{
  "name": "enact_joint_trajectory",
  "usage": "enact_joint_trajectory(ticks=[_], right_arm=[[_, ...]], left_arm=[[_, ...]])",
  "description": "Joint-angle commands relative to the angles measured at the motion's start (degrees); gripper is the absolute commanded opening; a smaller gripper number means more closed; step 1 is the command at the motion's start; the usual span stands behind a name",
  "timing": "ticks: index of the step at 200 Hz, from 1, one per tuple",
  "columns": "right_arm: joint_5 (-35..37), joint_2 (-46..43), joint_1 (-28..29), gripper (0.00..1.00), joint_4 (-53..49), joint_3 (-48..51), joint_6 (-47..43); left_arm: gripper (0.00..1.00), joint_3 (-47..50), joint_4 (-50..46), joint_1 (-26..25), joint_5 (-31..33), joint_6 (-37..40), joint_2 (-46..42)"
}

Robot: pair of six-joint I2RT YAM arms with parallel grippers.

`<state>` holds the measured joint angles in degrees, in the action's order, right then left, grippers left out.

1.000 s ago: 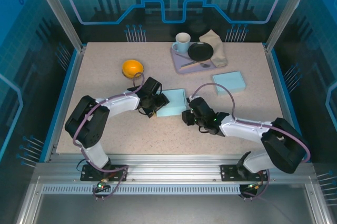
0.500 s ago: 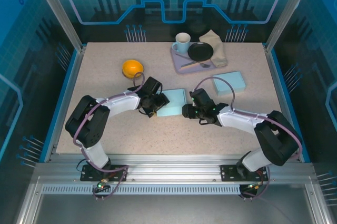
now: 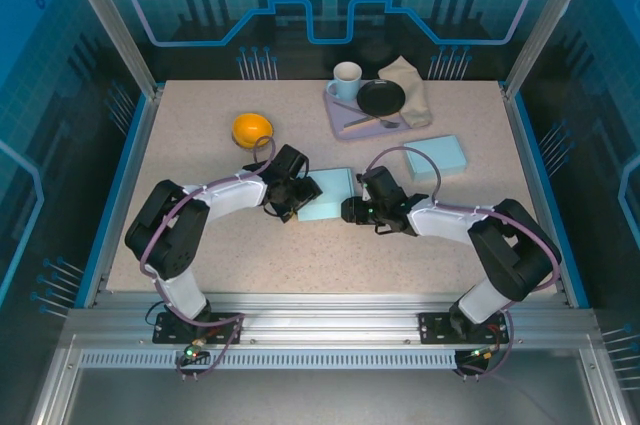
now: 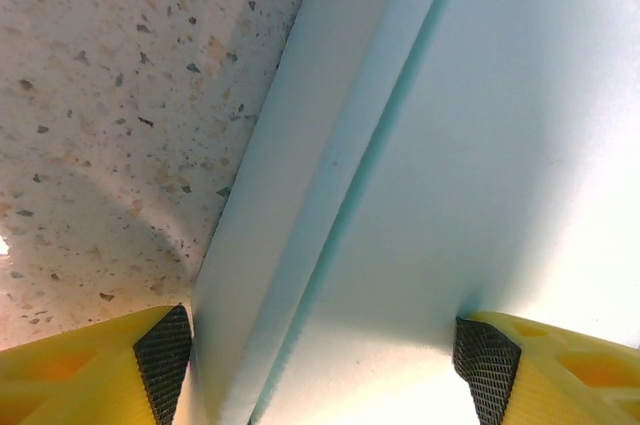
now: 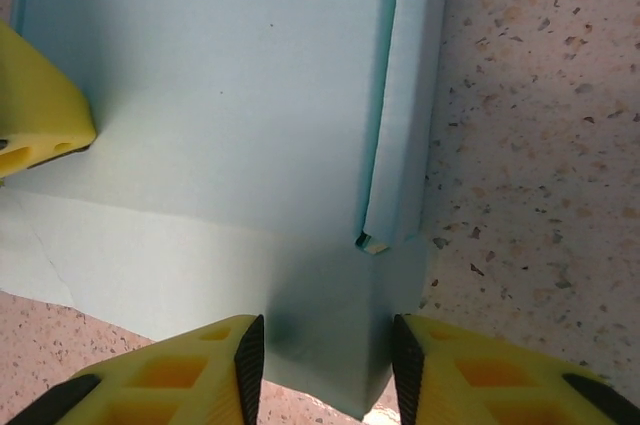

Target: Fold the paper box

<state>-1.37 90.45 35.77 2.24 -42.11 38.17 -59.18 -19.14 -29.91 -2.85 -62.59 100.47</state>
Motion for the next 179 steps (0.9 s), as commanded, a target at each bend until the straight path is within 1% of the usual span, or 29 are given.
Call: enact_joint_trajectory(ticks=[1, 31, 68, 101, 154, 179], right_arm=[[-2.6, 0.3, -0.4, 0.38, 4.1, -0.5, 0.4], [-2.9, -0.1, -0.3, 0.36, 3.7, -0.6, 0.4], [-3.8, 0.2, -0.4, 0.30, 4.1, -0.3, 1.1], [-4.9, 0.1, -0.4, 0.30, 3.5, -1.0, 2.2], [-7.9, -0.9, -0.7, 0.31, -0.1, -3.0, 4.7], [-6.5, -2.0, -0.7, 0.31, -1.1, -3.0, 3.3]], left_arm=[[0.75, 2.0, -8.1, 0.2, 2.3, 1.1, 4.3], [0.75, 2.2, -7.9, 0.4, 2.2, 0.9, 4.3], [0.75, 2.2, -7.6, 0.3, 2.0, 0.7, 4.4], [0.75, 2.4, -7.6, 0.3, 2.1, 0.7, 4.4], [0.75, 2.4, -7.7, 0.2, 2.0, 0.8, 4.4], [0.75, 2.3, -7.6, 0.3, 2.0, 0.8, 4.3]])
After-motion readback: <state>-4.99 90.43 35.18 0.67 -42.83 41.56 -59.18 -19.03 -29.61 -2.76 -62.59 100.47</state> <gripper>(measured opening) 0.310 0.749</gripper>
